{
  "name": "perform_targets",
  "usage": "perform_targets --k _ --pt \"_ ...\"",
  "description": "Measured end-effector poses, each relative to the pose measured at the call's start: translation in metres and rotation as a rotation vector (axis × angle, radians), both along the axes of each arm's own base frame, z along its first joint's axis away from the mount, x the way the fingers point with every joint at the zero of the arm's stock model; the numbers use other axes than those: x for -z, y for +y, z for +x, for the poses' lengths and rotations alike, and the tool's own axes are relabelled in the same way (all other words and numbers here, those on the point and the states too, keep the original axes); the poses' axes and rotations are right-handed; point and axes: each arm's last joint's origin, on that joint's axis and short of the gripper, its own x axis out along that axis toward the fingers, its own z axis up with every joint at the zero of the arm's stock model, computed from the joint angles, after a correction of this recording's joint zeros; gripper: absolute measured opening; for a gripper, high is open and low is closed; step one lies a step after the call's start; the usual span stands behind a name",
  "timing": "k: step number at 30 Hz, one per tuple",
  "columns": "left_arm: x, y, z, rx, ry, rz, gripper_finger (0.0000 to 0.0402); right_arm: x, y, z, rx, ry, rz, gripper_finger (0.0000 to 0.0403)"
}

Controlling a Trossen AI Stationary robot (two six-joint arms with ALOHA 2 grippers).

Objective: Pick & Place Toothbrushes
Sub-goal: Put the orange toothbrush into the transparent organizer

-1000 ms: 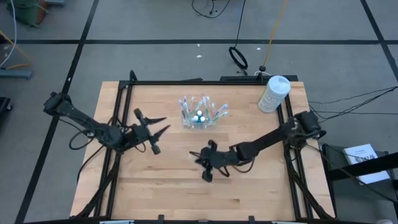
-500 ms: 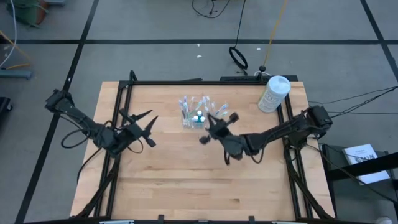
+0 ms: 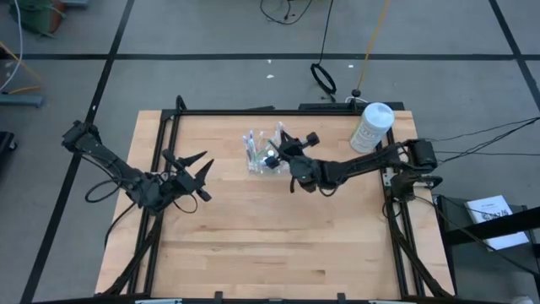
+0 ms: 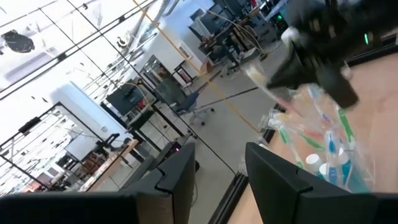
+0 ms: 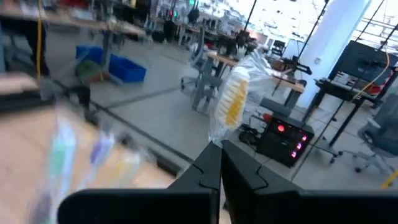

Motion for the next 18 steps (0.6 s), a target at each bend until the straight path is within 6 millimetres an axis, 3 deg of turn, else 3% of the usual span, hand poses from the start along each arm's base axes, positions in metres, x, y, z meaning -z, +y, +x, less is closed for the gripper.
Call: perform_targets --k 10,18 --pt "0.0 0.0 0.0 -0.001 0.001 0.001 0.0147 0.051 0.006 0.013 0.119 0.121 -0.033 0.0" --pt "0.0 0.0 0.0 -0.001 0.001 0.001 0.0147 0.057 0.024 0.014 0.093 0.098 -0.027 0.0"
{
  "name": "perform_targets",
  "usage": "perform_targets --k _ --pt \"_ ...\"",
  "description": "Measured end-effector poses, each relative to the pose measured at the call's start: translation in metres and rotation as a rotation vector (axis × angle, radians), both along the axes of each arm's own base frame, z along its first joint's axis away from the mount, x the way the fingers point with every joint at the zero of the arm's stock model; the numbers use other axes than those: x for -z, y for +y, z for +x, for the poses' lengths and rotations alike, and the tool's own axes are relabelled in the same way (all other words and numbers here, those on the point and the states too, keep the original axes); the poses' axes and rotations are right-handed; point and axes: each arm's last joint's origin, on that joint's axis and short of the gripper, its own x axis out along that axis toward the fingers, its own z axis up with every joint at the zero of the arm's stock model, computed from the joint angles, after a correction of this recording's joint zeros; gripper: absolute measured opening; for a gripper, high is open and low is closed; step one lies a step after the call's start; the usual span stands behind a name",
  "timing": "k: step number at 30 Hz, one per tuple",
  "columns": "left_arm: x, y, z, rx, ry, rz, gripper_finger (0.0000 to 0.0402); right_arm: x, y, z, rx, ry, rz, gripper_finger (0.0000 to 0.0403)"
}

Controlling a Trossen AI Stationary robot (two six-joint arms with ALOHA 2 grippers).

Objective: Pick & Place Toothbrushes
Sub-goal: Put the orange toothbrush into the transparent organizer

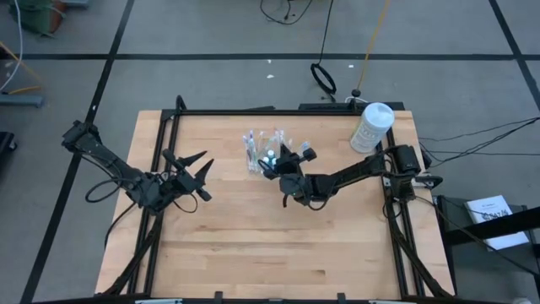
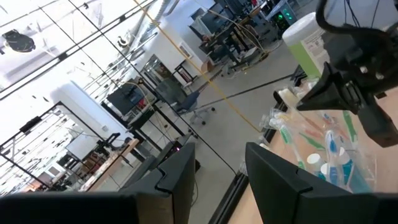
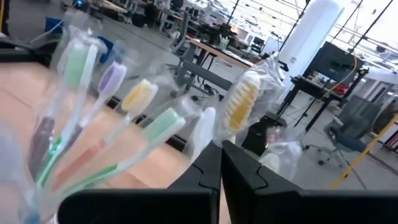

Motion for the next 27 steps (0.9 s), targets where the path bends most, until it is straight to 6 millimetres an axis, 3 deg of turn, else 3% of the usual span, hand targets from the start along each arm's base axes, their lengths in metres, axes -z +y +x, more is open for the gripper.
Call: perform_targets --k 20,27 --pt "0.0 0.0 0.0 0.0 -0.003 -0.003 0.0147 0.004 0.003 -0.001 -0.018 -0.027 0.03 0.0" --pt "0.0 0.0 0.0 0.0 -0.004 -0.003 0.0147 0.016 -0.003 0.0 -0.148 -0.068 0.177 0.0"
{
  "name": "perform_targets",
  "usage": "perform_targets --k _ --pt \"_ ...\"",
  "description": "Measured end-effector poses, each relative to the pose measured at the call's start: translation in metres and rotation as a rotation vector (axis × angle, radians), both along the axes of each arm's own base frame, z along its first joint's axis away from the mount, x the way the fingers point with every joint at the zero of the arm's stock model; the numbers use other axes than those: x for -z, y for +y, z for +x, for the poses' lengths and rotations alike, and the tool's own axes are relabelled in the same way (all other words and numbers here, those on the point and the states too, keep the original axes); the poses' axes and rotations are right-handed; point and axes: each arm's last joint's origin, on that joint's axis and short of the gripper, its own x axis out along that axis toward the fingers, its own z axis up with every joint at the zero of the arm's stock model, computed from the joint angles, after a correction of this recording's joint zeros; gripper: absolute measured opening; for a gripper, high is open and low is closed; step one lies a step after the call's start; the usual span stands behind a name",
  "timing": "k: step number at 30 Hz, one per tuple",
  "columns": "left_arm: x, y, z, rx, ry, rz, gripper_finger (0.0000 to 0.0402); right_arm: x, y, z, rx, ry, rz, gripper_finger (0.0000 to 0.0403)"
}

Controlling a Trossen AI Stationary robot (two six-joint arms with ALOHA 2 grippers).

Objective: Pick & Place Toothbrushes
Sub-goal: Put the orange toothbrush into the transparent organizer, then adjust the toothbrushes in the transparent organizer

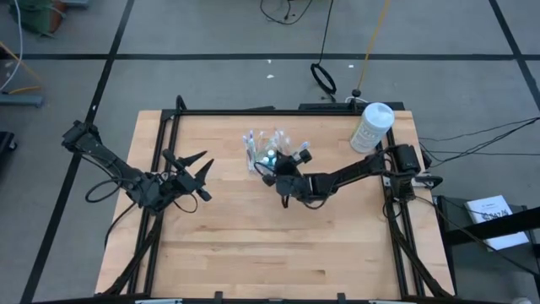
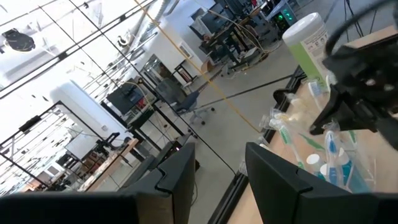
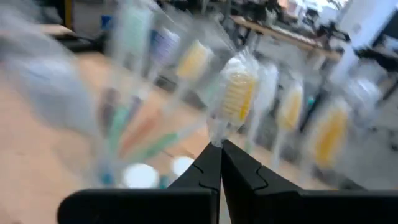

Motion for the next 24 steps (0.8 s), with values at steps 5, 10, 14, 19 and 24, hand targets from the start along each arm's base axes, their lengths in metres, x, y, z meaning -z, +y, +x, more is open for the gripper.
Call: perform_targets --k 5,10,14,19,24 --pt "0.0 0.0 0.0 0.0 -0.003 -0.003 0.0147 0.008 -0.007 -0.005 0.059 -0.007 0.047 0.0" --pt "0.0 0.0 0.0 0.0 -0.003 -0.003 0.0147 0.007 -0.005 -0.006 0.079 0.005 0.018 0.0" --pt "0.0 0.0 0.0 0.0 -0.005 -0.005 0.0147 0.005 -0.005 -0.006 0.065 0.008 0.022 0.001" --pt "0.0 0.0 0.0 0.001 -0.006 -0.006 0.0147 0.002 -0.002 -0.005 -0.021 0.025 0.06 0.0048" --pt "0.0 0.0 0.0 0.002 -0.009 -0.009 0.0147 -0.007 0.007 -0.009 -0.064 0.083 0.023 0.0088"
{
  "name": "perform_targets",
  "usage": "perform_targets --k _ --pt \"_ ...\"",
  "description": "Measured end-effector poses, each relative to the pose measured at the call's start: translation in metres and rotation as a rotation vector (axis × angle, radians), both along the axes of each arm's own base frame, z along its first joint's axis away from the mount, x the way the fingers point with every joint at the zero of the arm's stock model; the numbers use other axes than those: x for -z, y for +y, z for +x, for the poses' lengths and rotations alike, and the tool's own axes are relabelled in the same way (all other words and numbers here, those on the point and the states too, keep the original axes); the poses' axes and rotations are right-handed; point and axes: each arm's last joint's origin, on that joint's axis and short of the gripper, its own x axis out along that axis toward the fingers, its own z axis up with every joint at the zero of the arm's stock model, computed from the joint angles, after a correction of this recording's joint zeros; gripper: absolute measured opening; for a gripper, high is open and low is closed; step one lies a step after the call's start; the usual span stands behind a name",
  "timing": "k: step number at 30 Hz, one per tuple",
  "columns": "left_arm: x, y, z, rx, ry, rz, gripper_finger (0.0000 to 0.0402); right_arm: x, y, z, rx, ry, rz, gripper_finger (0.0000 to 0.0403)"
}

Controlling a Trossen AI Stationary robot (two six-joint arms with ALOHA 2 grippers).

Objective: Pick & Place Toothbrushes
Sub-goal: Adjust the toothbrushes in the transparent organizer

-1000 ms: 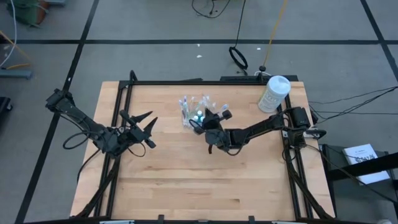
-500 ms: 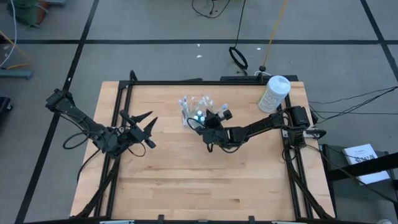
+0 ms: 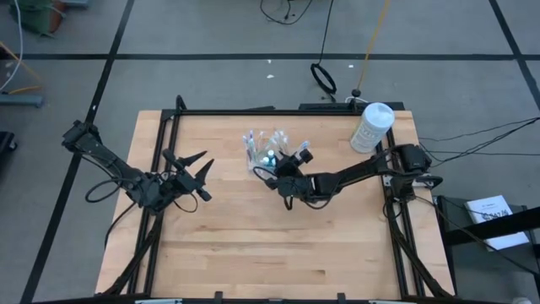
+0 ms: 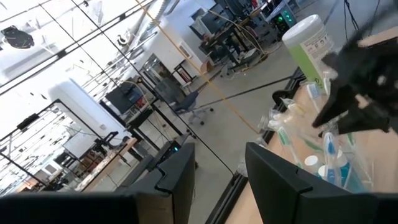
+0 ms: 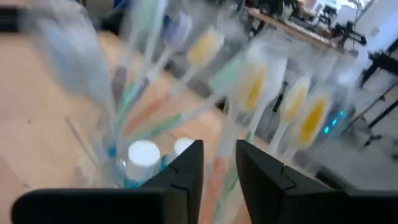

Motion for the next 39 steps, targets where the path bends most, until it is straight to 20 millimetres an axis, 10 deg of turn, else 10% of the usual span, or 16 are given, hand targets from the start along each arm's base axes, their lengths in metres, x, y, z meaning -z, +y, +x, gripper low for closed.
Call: perform_targets --k 15,26,39 --pt "0.0 0.0 0.0 0.003 -0.023 -0.022 0.0147 -0.041 0.035 -0.006 -0.266 -0.143 0.104 0.0114" --pt "0.0 -0.002 0.002 0.086 -0.029 -0.028 0.0147 -0.022 -0.012 0.011 -0.443 -0.112 0.229 0.0008" --pt "0.0 -0.002 0.002 0.088 -0.025 -0.025 0.0147 -0.025 -0.073 0.008 -0.39 -0.087 0.202 0.0001"
